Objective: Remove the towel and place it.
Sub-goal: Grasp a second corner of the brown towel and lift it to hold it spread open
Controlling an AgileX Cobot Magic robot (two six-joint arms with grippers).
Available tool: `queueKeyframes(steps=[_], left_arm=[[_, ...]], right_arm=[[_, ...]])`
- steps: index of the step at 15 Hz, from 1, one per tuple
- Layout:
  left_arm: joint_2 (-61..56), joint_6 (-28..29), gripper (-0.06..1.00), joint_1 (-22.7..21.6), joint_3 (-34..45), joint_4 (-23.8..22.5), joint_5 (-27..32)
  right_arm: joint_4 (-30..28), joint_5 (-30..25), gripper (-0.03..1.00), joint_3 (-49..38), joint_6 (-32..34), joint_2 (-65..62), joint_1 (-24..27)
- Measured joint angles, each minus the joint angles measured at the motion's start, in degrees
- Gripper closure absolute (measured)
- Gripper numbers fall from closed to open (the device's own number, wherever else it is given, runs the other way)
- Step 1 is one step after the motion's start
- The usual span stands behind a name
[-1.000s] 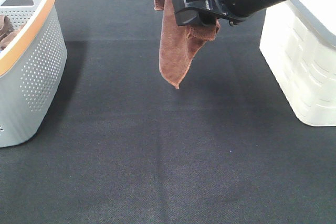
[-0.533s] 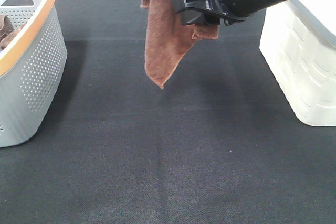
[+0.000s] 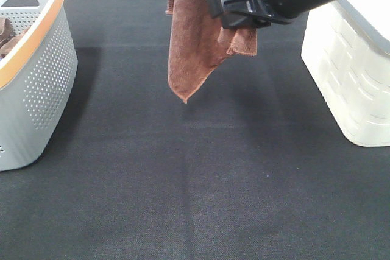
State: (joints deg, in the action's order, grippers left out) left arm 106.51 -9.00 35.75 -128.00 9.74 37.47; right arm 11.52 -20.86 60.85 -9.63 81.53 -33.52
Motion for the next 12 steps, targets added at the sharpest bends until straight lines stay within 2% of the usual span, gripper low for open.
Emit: queueKeyframes(steps=[6, 12], left_arm=[[0.0, 0.0, 0.94, 0.0, 0.0, -1.7, -1.1], [0.0, 0.1, 0.94, 0.0, 0.0, -3.2, -2.3]], right_arm=[[-0.1, -0.4, 0.93, 0.0, 0.0, -0.1, 0.0], [-0.1, -1.1, 0.88, 0.0, 0.0, -0.1, 0.0]])
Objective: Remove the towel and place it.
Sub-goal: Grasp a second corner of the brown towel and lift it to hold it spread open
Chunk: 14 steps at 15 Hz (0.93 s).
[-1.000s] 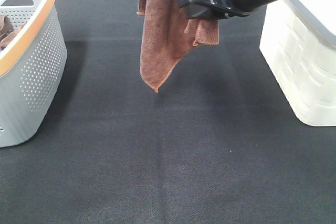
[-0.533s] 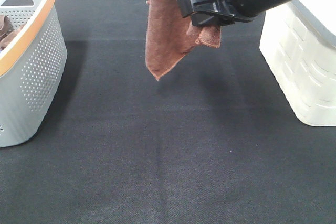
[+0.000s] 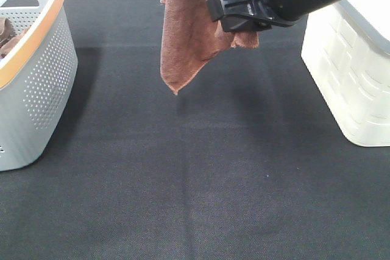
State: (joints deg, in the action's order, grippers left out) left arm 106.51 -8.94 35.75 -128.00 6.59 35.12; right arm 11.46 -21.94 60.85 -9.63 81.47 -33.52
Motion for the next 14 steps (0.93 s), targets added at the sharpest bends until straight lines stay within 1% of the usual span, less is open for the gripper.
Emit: queueKeyframes(steps=[2, 5, 6, 7, 8, 9, 10, 12, 13, 14], left_arm=[[0.0, 0.1, 0.94, 0.0, 0.0, -1.0, -0.2], [0.0, 0.2, 0.94, 0.0, 0.0, -1.4, -0.2], [0.0, 0.2, 0.94, 0.0, 0.0, -1.7, -0.2], [0.0, 0.2, 0.94, 0.0, 0.0, -2.4, -0.2], [0.0, 0.2, 0.94, 0.0, 0.0, -3.1, 0.2], [0.0, 0.7, 0.94, 0.0, 0.0, -4.5, 1.5], [0.0, 0.7, 0.94, 0.0, 0.0, -4.5, 1.5], [0.0, 4.3, 0.94, 0.0, 0.0, -8.4, 6.0], [0.0, 7.1, 0.94, 0.0, 0.0, -11.3, 10.4], [0.0, 7.8, 0.94, 0.0, 0.0, -12.3, 12.1]], right_arm=[[0.0, -0.3, 0.87, 0.0, 0.0, 0.0, 0.0], [0.0, -0.3, 0.87, 0.0, 0.0, 0.0, 0.0], [0.0, -0.3, 0.89, 0.0, 0.0, 0.0, 0.0], [0.0, -0.3, 0.94, 0.0, 0.0, 0.0, 0.0], [0.0, -0.5, 0.97, 0.0, 0.0, 0.0, 0.0], [0.0, -1.0, 0.97, 0.0, 0.0, 0.0, 0.0], [0.0, -1.0, 0.97, 0.0, 0.0, 0.0, 0.0], [0.0, -3.1, 0.97, 0.2, 0.0, 0.0, 0.0], [-0.1, -6.4, 0.97, 1.8, 0.0, 0.0, 0.0], [-0.4, -8.0, 0.97, 2.5, -0.1, 0.0, 0.0]])
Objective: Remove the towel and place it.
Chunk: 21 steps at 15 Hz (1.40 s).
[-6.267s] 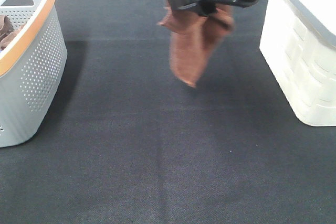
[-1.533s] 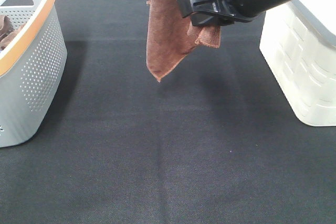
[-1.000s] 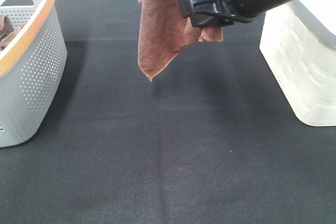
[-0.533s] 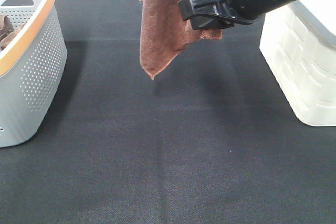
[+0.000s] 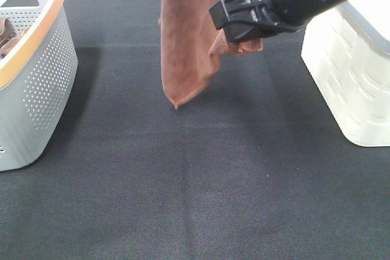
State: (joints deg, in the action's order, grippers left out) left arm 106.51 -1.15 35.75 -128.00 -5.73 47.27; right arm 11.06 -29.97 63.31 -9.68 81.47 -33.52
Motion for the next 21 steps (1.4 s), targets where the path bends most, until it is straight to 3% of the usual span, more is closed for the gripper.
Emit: queueKeyframes(steps=[5, 7, 9, 11, 14, 18, 19, 20, 21], left_arm=[[0.0, 1.1, 0.94, 0.0, 0.0, -1.5, 19.8], [0.1, 1.1, 0.94, 0.0, 0.1, -1.5, 22.1], [0.1, 2.1, 0.94, 0.0, 2.9, -1.5, 22.2], [0.2, 2.3, 0.94, -0.5, 7.7, -1.6, 22.3], [1.9, 3.0, 0.94, -4.0, 12.7, -1.8, 22.2], [4.2, 3.9, 0.94, -9.4, 12.9, -1.8, 6.2], [4.2, 3.9, 0.94, -9.4, 12.9, -1.8, 6.2], [4.9, 4.0, 0.94, -10.4, 12.9, -2.1, 1.1], [6.4, 4.0, 0.94, -11.3, 12.9, -2.7, -7.8]], right_arm=[[-2.1, -22.5, 0.97, 9.0, -5.3, 0.0, 0.0], [-5.4, -27.8, 0.97, 10.4, -4.9, 0.5, 0.0], [-10.6, -29.2, 0.97, 11.3, 0.5, 1.7, 0.0], [-18.5, -29.1, 0.97, 12.4, 7.0, 2.6, 0.0], [-29.8, -24.0, 0.97, 15.2, 12.8, 5.2, 0.0], [-51.3, -13.5, 0.97, 19.7, 23.1, 11.2, 0.0], [-51.3, -13.5, 0.97, 19.7, 23.1, 11.2, 0.0], [-55.7, -11.1, 0.97, 20.8, 25.4, 12.8, 0.3], [-61.0, -5.3, 0.97, 22.4, 28.3, 15.8, 2.8]])
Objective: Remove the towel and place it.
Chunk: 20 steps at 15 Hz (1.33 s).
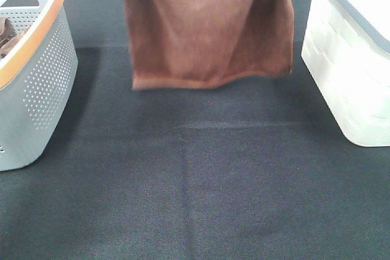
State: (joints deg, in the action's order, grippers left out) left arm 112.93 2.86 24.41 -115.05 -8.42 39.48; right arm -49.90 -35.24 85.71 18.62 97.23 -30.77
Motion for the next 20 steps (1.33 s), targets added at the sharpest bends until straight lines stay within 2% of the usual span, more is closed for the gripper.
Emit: queueKeyframes(steps=[1, 2, 5, 8, 10, 12, 14, 15, 17, 20], left_arm=[[0.8, 0.0, 0.94, -0.2, 0.0, -1.3, -4.2], [0.8, 0.0, 0.94, -0.2, 0.0, -1.3, -4.2], [4.2, 0.0, 0.94, -0.3, 0.0, -5.5, -17.0], [8.2, 0.0, 0.94, -1.3, 0.1, -6.8, -25.5], [10.9, 0.0, 0.94, -2.0, 0.1, -7.0, -29.2], [13.5, 0.0, 0.94, -2.6, 0.1, -7.2, -31.5], [14.3, 0.0, 0.94, -2.6, 1.4, -7.2, -28.0], [14.3, 0.0, 0.94, -2.5, 1.7, -6.9, -23.0], [14.3, 0.0, 0.94, -2.2, 1.8, -4.4, -12.8], [14.3, 0.2, 0.94, -0.8, 1.8, 2.1, 1.4]], right_arm=[[-1.5, 4.2, 0.97, 0.3, 0.8, 1.3, 2.2], [-1.5, 4.2, 0.97, 0.3, 0.8, 1.3, 2.2], [-2.6, 18.6, 0.97, 0.5, 2.1, 4.4, 8.6], [-2.6, 30.9, 0.97, 0.5, 2.7, 8.7, 12.4], [-2.6, 35.2, 0.97, 1.9, 2.9, 12.4, 13.5], [-0.9, 37.2, 0.97, 4.5, 3.0, 16.8, 13.9], [4.4, 37.0, 0.97, 4.6, 3.3, 19.3, 13.9], [8.3, 35.2, 0.97, 4.6, 3.8, 19.8, 13.9], [15.4, 30.1, 0.97, 4.8, 4.5, 19.9, 13.9], [25.7, 17.5, 0.97, 4.9, 2.7, 19.9, 13.2]])
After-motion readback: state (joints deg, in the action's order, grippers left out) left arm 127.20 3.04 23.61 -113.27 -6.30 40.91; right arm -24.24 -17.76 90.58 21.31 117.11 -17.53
